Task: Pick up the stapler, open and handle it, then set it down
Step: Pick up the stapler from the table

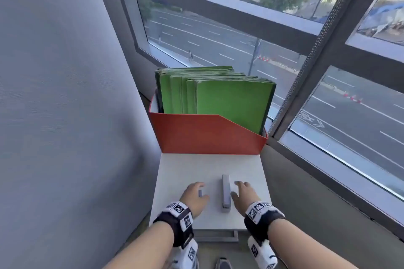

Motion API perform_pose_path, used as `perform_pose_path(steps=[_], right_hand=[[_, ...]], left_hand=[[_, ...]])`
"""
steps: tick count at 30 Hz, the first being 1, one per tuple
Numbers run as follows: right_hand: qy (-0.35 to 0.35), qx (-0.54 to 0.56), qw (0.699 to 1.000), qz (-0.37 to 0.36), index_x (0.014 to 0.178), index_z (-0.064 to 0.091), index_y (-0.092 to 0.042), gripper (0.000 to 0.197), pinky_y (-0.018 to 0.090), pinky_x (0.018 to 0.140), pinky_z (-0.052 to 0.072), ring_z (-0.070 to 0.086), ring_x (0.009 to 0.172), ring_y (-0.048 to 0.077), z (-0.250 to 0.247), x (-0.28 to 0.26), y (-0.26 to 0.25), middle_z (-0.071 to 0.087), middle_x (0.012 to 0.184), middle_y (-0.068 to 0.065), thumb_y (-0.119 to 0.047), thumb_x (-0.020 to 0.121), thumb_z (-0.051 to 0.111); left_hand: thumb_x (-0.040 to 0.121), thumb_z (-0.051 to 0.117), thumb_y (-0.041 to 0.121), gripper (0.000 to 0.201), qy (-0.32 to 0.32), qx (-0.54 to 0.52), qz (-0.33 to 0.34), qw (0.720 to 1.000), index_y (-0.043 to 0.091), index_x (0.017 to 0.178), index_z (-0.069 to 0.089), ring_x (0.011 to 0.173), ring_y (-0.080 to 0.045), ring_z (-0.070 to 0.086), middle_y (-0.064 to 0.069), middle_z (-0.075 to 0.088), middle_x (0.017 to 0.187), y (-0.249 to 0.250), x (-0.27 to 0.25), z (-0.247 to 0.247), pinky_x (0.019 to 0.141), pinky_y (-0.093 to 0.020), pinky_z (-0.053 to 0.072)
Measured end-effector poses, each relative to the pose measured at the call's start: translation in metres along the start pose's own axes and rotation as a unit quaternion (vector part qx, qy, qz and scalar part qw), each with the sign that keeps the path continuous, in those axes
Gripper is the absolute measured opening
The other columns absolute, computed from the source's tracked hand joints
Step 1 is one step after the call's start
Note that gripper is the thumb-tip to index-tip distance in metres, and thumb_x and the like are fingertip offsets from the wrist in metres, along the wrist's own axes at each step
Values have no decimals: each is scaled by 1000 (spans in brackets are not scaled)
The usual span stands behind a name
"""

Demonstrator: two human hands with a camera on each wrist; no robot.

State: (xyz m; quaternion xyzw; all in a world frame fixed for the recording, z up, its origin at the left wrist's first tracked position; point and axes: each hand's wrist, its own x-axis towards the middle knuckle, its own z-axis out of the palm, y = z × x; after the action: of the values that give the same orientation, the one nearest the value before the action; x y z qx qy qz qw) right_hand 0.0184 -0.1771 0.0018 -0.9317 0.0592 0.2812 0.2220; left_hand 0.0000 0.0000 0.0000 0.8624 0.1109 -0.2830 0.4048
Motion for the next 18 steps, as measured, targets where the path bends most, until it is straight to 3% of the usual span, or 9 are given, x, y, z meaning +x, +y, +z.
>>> perform_pose_path(steps=[5,9,13,16,18], right_hand=[[-18,0,1000,-2,144,23,-19,59,42,98,45,54,117,36,7,8,-37,36,138,17,-20,90,45],[-32,-37,999,11,143,28,-19,61,42,95,47,54,116,35,15,12,-44,34,138,21,-13,86,49],[-53,-51,997,7,139,32,-15,52,41,96,49,52,114,39,24,16,-44,29,142,19,-11,89,44],[-43,-36,998,-21,140,35,-17,53,35,83,45,47,97,34,22,11,-50,34,141,17,-12,88,46],[-35,-8,999,-41,139,37,-21,57,35,83,45,51,100,34,18,6,-55,41,134,18,-13,84,52]], left_hand=[[90,46,13,47,-9,-115,-3,993,15,137,46,124,-19,51,-4,51,142,13,12,30,105,-30,42],[87,41,2,52,-23,-157,-29,987,13,136,48,121,-20,55,-6,55,136,7,22,45,98,-27,47],[93,42,12,43,-22,-179,-37,983,15,136,49,120,-20,56,-3,57,128,2,22,47,98,-24,44],[86,43,25,49,-18,-223,-50,973,19,134,50,117,-28,59,-9,60,131,-2,29,46,103,-39,47],[78,42,32,52,-6,-267,-65,961,17,126,54,109,-37,62,-15,66,120,-9,45,45,97,-49,51]])
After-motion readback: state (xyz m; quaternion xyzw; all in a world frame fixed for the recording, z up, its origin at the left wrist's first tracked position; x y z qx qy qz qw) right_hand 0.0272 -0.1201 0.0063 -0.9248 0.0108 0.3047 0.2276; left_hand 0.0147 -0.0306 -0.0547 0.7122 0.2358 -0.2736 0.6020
